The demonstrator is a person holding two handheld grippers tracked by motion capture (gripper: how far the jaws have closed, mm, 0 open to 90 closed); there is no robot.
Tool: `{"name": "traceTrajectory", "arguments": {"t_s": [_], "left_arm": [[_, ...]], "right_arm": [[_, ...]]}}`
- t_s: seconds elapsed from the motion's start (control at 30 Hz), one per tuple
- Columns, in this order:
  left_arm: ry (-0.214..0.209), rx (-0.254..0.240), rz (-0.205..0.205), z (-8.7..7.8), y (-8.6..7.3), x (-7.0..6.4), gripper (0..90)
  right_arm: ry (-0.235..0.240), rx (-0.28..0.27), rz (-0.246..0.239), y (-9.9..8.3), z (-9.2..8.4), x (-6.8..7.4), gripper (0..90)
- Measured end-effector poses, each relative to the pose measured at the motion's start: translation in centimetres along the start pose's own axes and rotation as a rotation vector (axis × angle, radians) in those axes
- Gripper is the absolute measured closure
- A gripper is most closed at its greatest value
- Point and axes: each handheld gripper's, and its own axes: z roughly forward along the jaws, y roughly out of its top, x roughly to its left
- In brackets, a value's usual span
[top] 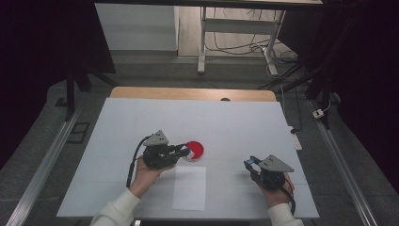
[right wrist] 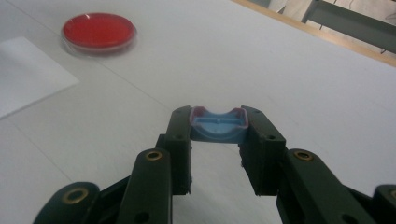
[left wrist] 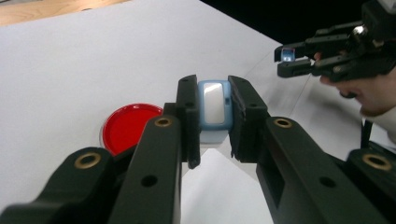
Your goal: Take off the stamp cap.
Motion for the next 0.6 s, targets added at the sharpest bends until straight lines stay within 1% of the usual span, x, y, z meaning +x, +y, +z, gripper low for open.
{"name": "traceTrajectory", "arguments": {"t_s": [0.03,0.07,0.17,0.27,0.37,0.47,0.6], "left_arm": [[-0.001,0.004,0.005,0.0,0.0,0.0,75.0],[-0.001,0.006,0.008,0.1,0.0,-0.1,75.0],[-0.002,0.011,0.015,0.1,0.0,-0.1,75.0],[0.004,0.017,0.021,0.0,0.0,-0.1,75.0],[0.005,0.019,0.021,0.1,0.1,0.0,75.0],[0.01,0.025,0.035,0.2,0.3,-0.1,75.0],[0.009,0.022,0.031,0.1,0.7,-0.1,75.0]], "right_arm": [[-0.004,0.003,0.014,-0.4,-0.3,-0.5,64.8],[-0.004,0.003,0.014,-0.4,-0.3,-0.5,64.8],[-0.02,0.008,0.025,-0.7,-0.8,-1.2,64.8],[-0.018,0.004,0.036,-1.0,-1.1,-1.7,64.7],[-0.025,0.011,0.031,-1.2,-1.4,-2.1,64.7],[-0.015,-0.001,0.039,-1.3,-1.4,-2.4,64.7],[-0.007,0.001,0.043,-1.4,-1.4,-2.6,64.7]]}}
